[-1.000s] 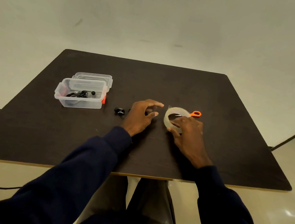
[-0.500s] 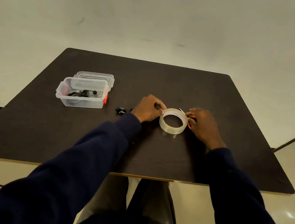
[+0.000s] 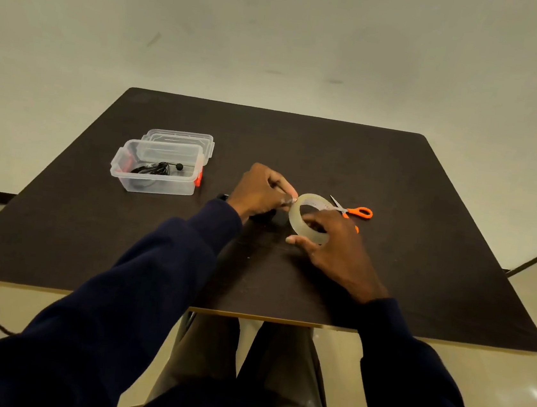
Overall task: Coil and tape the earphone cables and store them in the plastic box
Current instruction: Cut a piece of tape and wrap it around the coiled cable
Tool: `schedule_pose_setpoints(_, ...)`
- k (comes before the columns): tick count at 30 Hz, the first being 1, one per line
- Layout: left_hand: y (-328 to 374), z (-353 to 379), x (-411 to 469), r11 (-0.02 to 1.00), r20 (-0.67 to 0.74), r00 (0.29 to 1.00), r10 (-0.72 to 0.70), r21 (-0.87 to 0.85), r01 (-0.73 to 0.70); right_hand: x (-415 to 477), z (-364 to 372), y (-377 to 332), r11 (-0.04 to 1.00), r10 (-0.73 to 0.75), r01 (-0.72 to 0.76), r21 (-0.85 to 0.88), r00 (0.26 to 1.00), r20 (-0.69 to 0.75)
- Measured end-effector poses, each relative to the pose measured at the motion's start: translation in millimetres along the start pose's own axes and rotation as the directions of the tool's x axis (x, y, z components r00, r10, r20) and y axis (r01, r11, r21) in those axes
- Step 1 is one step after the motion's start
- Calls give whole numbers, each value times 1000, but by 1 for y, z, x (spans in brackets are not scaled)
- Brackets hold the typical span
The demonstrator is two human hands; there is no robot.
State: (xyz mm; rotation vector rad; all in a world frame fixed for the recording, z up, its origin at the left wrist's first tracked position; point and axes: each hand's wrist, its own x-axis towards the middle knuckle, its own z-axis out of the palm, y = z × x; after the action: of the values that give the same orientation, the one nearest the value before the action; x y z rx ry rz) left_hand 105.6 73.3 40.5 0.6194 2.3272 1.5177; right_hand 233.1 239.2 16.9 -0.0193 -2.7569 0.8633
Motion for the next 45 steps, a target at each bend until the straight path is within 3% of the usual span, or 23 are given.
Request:
schedule_pose_setpoints(5,-6,-15,-10,974,110,968,227,-14,-226,2,3,7,974,43,-10,228,989,-141)
schedule_pose_setpoints(11,0,-24,-11,936,62,936,347,44,-350,9,-6,12,930,-1,25,366,998,-65)
schedule_pose_setpoints(16,2,-23,-13,942,-83,942,326,-49,-331,8,-3,10,921,-15,42,387,997,-72)
schedule_pose_setpoints(22,-4,-13,-17,928,-278,888,366,185,-324,11,5,-2,949,-4,51,310,988,-151)
schedule_pose_setpoints(27,1,-19,-22,889,-265,868,421,310,-337,13,11,-12,946,-27,87,312,981,-191)
schedule_pose_setpoints(33,-4,-31,-26,973,-196,955,222,-24,-231,6,12,-8,888,2,81,453,984,-180)
schedule_pose_setpoints(37,3,-39,-30,954,-105,990,99,-274,-124,-1,7,4,858,-40,120,499,985,-170)
schedule_pose_setpoints(42,10,-40,-32,884,7,999,-38,-467,37,-5,5,10,864,-47,134,486,981,-186)
schedule_pose_setpoints(45,11,-44,-31,871,82,997,-5,-490,44,-3,1,9,736,-35,142,662,985,-172)
